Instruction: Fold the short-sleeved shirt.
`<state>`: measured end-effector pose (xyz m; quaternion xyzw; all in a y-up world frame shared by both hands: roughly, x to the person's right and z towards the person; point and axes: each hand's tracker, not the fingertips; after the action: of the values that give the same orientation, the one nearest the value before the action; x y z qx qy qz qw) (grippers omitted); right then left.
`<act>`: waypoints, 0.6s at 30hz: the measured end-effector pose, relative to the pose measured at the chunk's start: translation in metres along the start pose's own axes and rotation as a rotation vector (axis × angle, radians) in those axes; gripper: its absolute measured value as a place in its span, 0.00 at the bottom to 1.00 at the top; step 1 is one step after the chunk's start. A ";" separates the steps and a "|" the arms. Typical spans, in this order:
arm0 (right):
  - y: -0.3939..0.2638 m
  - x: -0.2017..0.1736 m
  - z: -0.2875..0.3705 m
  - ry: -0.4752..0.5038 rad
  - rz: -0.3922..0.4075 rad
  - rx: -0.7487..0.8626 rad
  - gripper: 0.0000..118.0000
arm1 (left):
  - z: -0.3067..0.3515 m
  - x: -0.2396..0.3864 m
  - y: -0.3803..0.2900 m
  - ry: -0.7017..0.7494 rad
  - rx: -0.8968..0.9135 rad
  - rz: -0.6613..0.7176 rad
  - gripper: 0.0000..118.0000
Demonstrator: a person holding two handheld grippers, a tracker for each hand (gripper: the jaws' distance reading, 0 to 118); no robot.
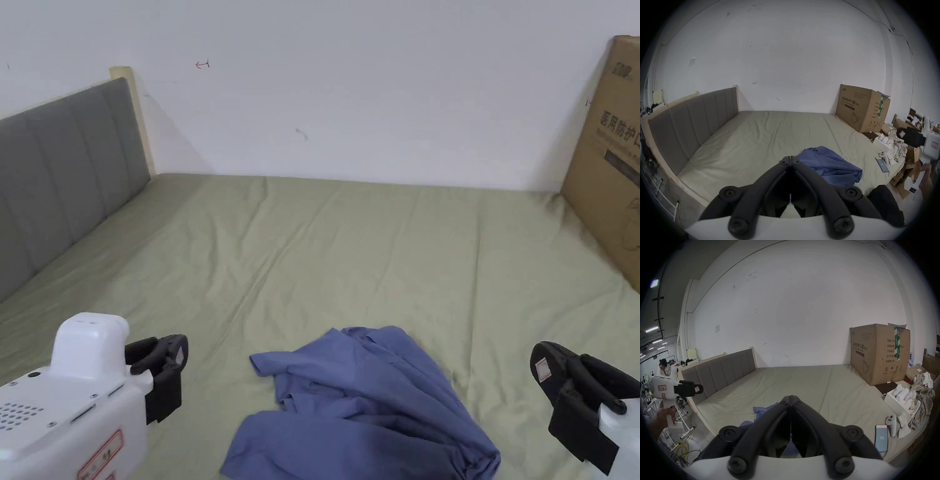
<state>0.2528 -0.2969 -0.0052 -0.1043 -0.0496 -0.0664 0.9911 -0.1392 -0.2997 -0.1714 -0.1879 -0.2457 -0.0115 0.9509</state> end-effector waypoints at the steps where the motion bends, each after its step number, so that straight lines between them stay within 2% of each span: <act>1: 0.000 0.000 0.000 -0.001 0.003 -0.002 0.00 | -0.003 0.000 0.001 -0.001 0.000 0.000 0.00; 7: 0.003 0.006 -0.009 -0.016 0.032 -0.021 0.00 | -0.021 -0.001 0.001 -0.036 -0.021 0.049 0.00; 8: 0.006 0.006 -0.016 -0.026 0.050 -0.031 0.04 | -0.024 0.000 -0.001 -0.036 -0.026 0.052 0.00; 9: 0.009 0.007 -0.023 -0.038 0.065 -0.044 0.21 | -0.026 0.000 -0.002 -0.034 -0.028 0.055 0.00; 10: 0.013 0.007 -0.035 -0.041 0.084 -0.073 0.48 | -0.027 -0.001 -0.002 -0.034 -0.031 0.062 0.00; 11: 0.018 0.009 -0.054 -0.022 0.090 -0.123 0.78 | -0.029 -0.002 -0.004 -0.038 -0.031 0.070 0.00; 12: 0.022 0.009 -0.073 0.010 0.091 -0.158 0.84 | -0.031 -0.003 -0.005 -0.041 -0.036 0.073 0.00; 16: 0.031 0.003 -0.170 0.105 0.157 -0.292 0.84 | -0.038 -0.004 -0.012 -0.037 -0.053 0.070 0.00; 18: 0.023 0.000 -0.237 0.130 0.195 -0.429 0.84 | -0.041 -0.006 -0.016 -0.043 -0.065 0.078 0.00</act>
<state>0.2757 -0.3254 -0.2408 -0.3124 0.0397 0.0140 0.9490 -0.1269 -0.3302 -0.2018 -0.2283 -0.2582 0.0215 0.9385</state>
